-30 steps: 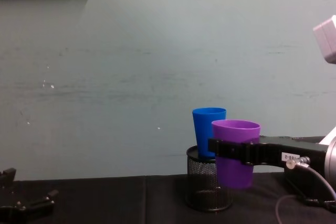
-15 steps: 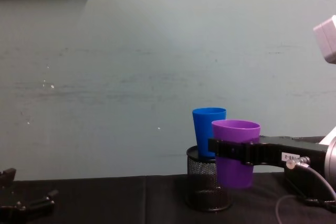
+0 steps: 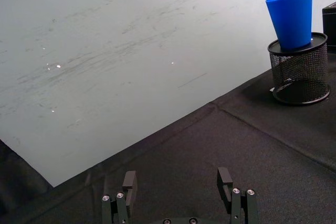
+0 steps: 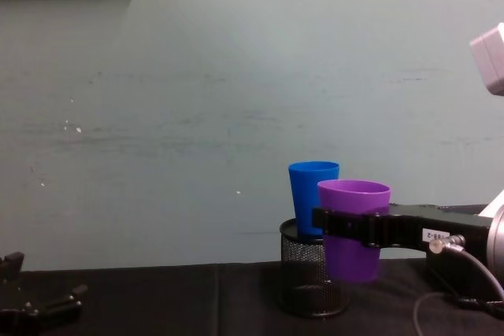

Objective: Pick up one cup with a gripper and tap it against the other cup.

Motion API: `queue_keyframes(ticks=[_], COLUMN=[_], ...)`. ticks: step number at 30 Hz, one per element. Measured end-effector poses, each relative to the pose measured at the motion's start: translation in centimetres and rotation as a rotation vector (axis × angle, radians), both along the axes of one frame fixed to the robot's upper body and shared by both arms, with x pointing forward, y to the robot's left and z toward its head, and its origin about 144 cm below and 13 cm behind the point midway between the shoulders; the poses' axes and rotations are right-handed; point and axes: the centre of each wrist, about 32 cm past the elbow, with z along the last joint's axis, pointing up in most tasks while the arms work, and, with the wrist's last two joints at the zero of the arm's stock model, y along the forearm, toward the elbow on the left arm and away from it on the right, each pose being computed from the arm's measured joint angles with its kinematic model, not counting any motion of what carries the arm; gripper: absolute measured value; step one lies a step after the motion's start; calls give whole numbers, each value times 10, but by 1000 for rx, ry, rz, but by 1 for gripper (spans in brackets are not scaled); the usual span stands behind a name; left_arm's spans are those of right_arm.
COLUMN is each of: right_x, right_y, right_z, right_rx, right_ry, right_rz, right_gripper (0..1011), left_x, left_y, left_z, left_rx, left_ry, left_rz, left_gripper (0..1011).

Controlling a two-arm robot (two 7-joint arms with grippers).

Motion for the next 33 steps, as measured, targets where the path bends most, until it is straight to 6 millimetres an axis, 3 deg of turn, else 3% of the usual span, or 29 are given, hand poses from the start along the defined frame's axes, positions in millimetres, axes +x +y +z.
queue_keyframes(ticks=[33], right_x=[0], right_y=[0], right_z=[0], right_rx=[0], right_ry=[0], right_rz=[0], right_gripper=[731], left_x=[0], left_y=[0], left_z=[0], left_rx=[0], left_ry=[0], left_rz=[0], left_gripper=[1000])
